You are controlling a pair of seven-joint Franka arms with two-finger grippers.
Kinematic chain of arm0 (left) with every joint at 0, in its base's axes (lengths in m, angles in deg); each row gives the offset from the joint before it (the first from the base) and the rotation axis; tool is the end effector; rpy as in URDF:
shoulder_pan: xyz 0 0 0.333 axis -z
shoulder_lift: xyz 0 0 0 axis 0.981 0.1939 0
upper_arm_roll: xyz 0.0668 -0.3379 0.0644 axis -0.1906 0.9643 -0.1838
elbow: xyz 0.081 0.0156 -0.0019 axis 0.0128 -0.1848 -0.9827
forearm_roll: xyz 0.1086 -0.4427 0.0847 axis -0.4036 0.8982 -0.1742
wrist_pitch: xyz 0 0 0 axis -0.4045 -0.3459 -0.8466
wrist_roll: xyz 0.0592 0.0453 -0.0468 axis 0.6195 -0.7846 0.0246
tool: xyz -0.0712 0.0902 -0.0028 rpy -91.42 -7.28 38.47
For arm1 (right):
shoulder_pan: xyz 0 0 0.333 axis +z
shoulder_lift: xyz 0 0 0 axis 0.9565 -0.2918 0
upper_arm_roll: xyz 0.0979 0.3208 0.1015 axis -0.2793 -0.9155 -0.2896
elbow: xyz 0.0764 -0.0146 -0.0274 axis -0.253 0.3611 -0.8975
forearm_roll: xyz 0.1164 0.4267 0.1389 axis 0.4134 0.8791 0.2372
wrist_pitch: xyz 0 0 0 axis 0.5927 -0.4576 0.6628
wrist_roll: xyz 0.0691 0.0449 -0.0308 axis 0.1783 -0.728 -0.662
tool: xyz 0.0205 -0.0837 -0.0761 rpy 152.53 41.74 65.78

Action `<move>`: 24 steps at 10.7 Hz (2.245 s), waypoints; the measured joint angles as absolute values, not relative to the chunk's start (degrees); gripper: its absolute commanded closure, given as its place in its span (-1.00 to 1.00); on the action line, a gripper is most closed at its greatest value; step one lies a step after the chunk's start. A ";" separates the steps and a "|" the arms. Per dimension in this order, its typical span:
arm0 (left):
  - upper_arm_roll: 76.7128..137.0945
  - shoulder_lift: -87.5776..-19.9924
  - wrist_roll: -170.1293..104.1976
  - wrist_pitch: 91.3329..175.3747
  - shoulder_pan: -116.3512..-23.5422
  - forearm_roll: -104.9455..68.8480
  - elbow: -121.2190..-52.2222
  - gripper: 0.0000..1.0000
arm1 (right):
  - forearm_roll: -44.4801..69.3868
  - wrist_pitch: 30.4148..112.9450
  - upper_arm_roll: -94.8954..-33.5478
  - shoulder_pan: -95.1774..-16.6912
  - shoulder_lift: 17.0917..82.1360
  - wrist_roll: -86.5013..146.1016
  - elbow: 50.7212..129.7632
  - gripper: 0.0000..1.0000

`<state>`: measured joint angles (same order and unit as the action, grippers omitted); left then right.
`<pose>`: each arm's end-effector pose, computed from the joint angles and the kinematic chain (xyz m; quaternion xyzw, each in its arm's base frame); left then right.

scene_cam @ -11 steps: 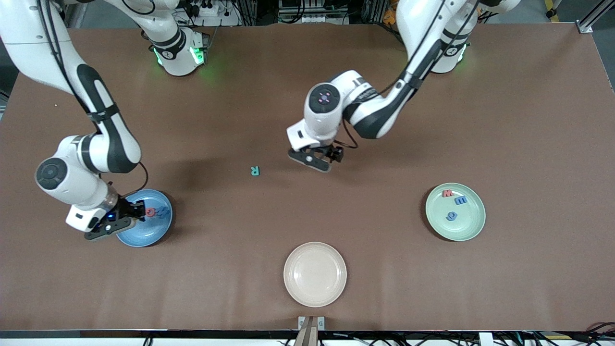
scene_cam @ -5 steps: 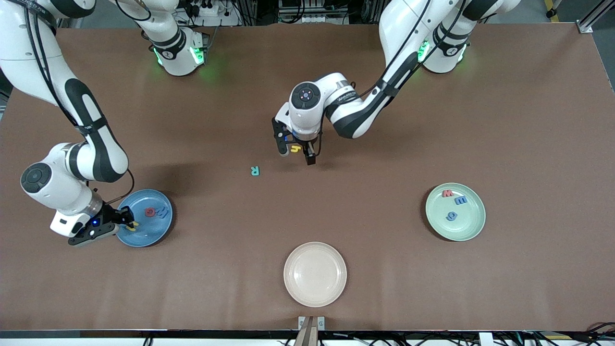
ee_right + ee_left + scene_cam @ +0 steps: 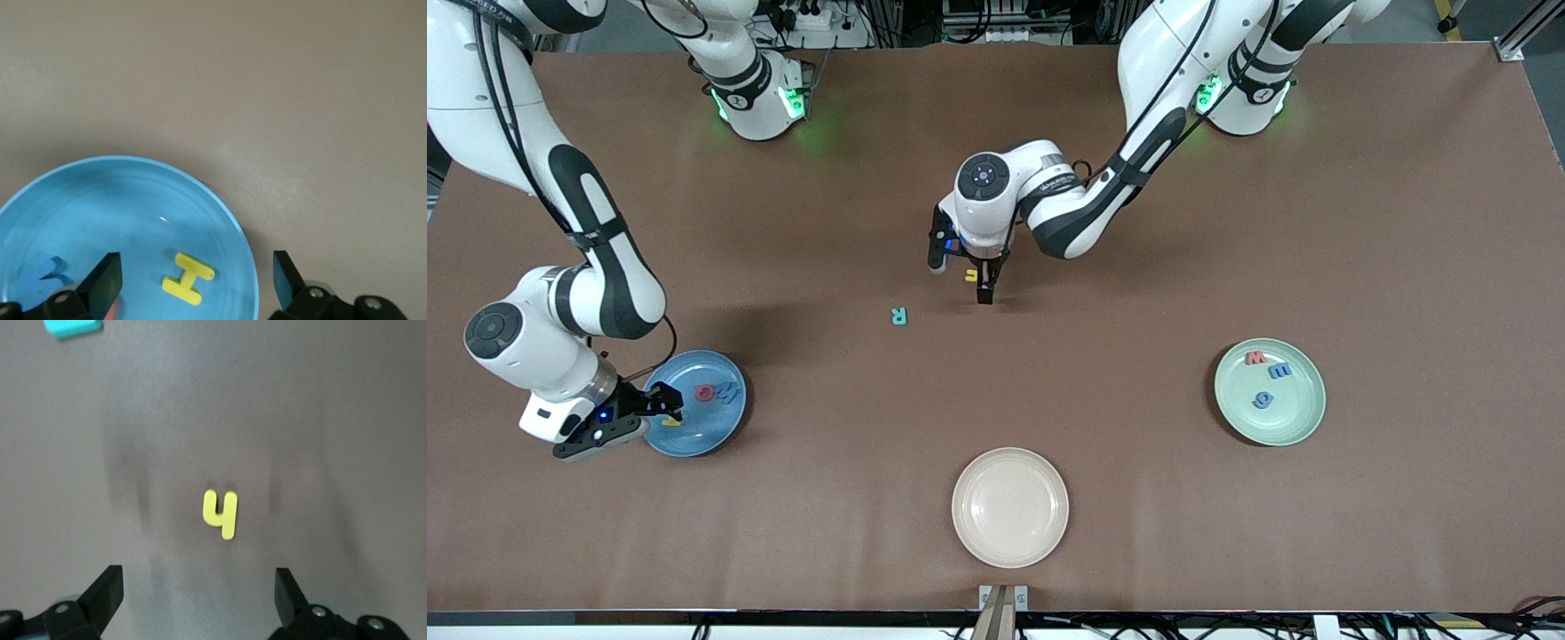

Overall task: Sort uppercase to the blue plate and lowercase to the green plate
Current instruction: 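Grasp the yellow 4 with the left gripper while the right gripper releases H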

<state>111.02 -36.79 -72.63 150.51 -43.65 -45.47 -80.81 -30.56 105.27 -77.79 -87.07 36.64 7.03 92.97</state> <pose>0.4435 -0.6234 0.1782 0.6566 -0.7540 0.0123 0.0163 0.7455 -0.0843 0.1897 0.9719 0.2131 0.0976 0.0204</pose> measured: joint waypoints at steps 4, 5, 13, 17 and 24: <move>111.05 -34.52 -72.96 154.37 -42.92 -47.44 -80.78 -1.00 | -30.49 105.04 -78.03 -84.70 36.65 10.51 92.81 -1.00; 111.05 -33.84 -72.96 154.77 -42.80 -47.45 -80.76 -1.00 | -30.49 104.27 -78.05 -83.66 36.65 12.40 92.73 -1.00; 111.09 -32.18 -72.96 155.84 -42.20 -47.71 -80.65 -0.57 | -30.48 90.58 -78.76 -74.85 37.62 37.14 91.80 -1.00; 111.13 -31.97 -72.96 156.30 -42.13 -47.93 -80.12 0.26 | -30.45 88.03 -78.90 -72.55 38.18 45.40 91.82 -1.00; 110.95 -32.15 -72.99 156.46 -43.74 -49.56 -79.40 1.00 | -30.40 87.39 -82.03 -72.38 38.17 53.41 92.42 -1.00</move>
<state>110.95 -32.15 -72.99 156.46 -43.74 -49.56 -79.40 -30.40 87.39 -82.03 -72.38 38.17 53.41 92.42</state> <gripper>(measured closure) 0.740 0.000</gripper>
